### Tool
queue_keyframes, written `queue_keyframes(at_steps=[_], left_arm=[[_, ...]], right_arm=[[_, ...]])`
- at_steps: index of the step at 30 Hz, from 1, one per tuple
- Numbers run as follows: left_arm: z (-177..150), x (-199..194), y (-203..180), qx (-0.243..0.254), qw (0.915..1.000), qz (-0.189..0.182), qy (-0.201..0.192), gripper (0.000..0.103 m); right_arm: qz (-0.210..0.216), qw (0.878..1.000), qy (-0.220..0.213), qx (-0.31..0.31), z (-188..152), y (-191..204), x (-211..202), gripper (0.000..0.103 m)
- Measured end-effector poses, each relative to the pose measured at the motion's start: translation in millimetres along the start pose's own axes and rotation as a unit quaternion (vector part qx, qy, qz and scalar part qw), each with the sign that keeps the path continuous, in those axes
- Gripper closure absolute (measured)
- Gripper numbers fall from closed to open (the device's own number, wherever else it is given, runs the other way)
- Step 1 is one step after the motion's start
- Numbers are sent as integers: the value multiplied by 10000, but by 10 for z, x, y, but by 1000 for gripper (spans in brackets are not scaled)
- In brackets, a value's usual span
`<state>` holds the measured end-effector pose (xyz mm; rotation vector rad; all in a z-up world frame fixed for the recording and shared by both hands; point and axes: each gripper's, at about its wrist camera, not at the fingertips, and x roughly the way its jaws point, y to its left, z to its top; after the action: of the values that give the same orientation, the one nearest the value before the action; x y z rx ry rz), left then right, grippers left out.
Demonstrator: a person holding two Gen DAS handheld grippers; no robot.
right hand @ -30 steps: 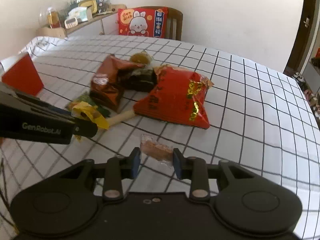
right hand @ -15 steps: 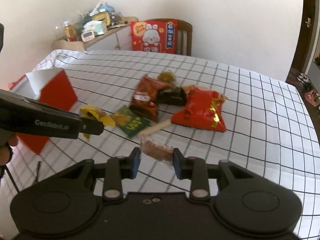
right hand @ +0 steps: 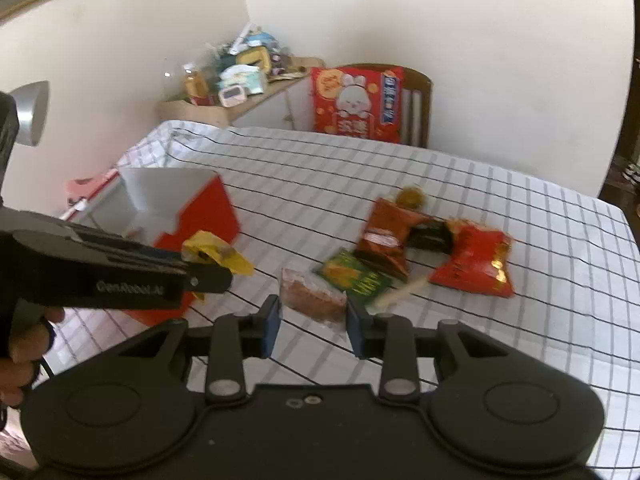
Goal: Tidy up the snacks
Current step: 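Carry the yellow pouch and orange-filled wrapper over the red box with both tools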
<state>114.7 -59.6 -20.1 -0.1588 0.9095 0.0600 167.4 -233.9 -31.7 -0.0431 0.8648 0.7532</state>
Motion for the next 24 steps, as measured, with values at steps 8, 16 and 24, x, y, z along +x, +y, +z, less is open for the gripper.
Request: queue_keyframes(at_steps=[8,16,24], left_arm=[[-9,-284,436,-223,9996,152,-108,74],[0,-440,891,-430,9982,351,-219,73],[-3,-555,1348,-590,9962,565,-287,74]], right_arm=[[286,9994,-36,-177,183,462,100,70],[504,9978,-17,-424,349,936,299,70],[655,9962,58,-571,503,1319,560,70]])
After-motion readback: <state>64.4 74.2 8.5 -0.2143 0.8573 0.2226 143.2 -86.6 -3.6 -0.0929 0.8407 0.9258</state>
